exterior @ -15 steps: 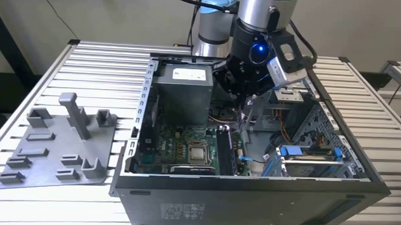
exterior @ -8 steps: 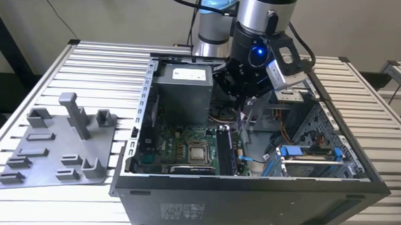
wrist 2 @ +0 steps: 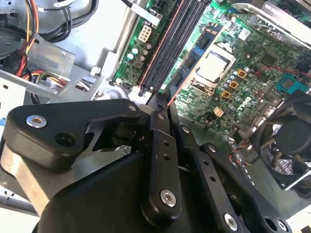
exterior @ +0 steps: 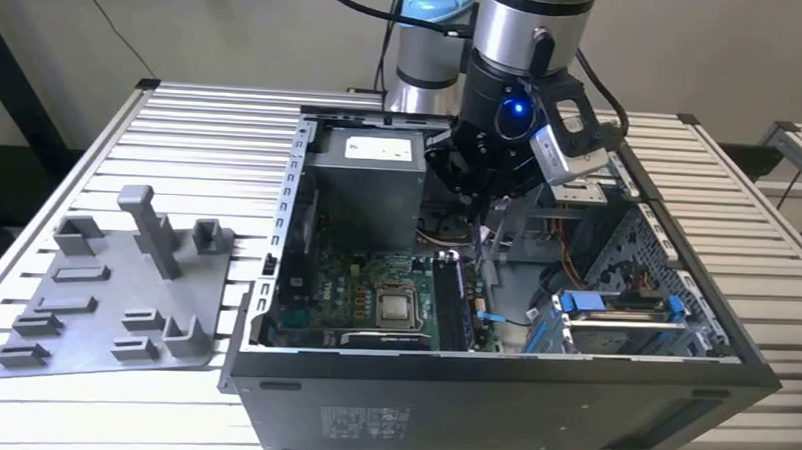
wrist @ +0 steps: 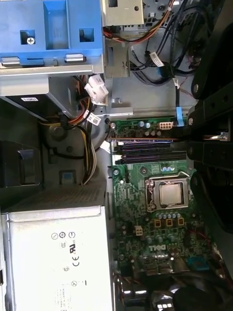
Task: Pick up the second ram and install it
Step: 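Insert the second ram into the second slot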
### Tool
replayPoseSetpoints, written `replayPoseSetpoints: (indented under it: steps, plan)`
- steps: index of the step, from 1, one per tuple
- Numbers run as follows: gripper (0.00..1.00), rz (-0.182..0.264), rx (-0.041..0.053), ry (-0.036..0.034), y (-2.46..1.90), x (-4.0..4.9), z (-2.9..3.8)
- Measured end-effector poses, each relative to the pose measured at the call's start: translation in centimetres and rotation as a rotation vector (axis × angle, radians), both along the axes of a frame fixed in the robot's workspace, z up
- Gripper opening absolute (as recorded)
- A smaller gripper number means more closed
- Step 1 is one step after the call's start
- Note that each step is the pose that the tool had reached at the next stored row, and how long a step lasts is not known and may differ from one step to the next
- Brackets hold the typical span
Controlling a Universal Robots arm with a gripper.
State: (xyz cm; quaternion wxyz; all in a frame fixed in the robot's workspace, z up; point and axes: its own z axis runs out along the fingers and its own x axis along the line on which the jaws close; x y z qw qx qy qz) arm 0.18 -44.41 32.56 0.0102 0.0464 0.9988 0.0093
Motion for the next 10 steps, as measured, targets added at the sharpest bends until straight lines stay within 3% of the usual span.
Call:
replayPoseSetpoints:
  steps: [10]
  plan:
    - [0.14,0.000,0.0000,0.0000,0.01,0.02,-0.56]
